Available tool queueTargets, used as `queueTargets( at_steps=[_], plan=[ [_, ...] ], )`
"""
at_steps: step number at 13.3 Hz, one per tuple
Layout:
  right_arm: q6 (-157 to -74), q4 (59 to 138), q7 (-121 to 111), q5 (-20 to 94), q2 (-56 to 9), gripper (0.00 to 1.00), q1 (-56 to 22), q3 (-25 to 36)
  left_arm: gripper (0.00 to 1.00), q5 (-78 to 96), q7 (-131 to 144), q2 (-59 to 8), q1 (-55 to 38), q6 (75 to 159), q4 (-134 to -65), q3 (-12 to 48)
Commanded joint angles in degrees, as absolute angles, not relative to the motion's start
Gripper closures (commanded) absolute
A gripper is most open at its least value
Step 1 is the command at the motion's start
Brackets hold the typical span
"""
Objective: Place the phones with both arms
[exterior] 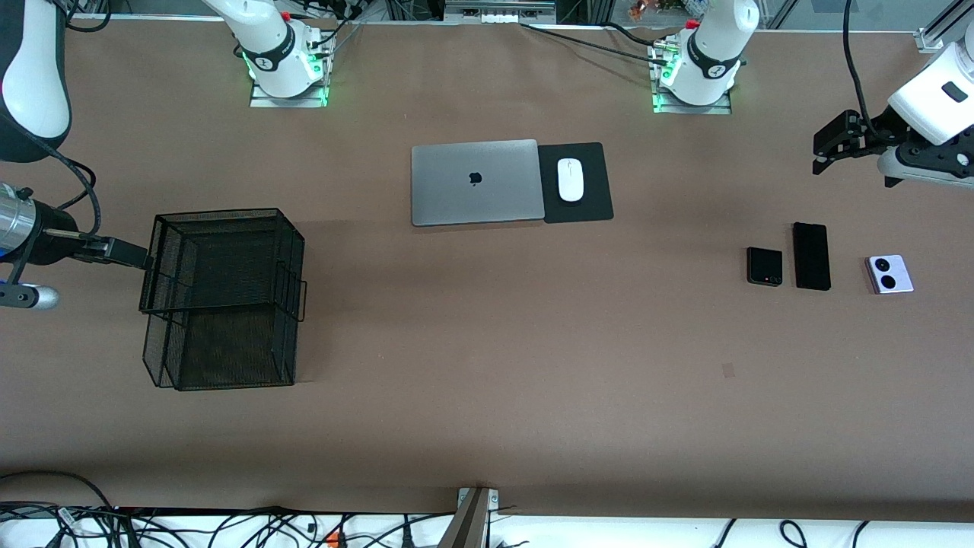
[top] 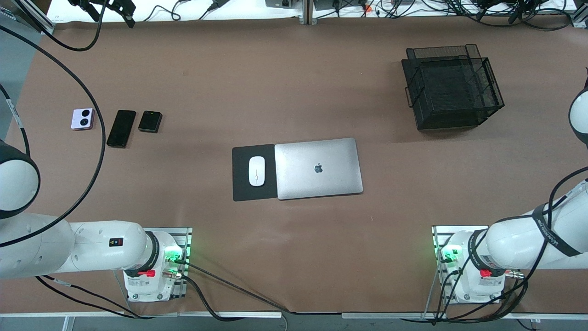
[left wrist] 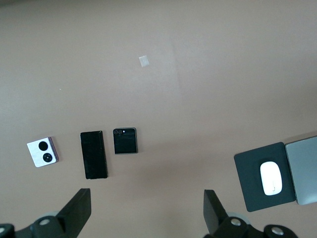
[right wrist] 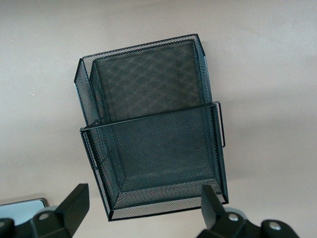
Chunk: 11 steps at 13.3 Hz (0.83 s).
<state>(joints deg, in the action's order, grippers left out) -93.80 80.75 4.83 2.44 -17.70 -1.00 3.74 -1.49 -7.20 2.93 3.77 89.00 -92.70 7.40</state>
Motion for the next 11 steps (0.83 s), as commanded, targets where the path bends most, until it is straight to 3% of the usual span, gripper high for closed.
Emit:
queueTargets(
  at_steps=[1,11],
  plan=[
    [-93.95,81.65,6.58,2.37,-16.7,0.0,-0.88,3.69,0.0,-0.35,-8.88,4.65,3.95,90.17,-94.65,6.94],
    [-93.78,81.65,6.42,2.2,-16.7,0.0,-0.97,3.69,0.0,-0.79,-7.73,2.99,3.78,89.38,-93.6,7.29]
  ],
)
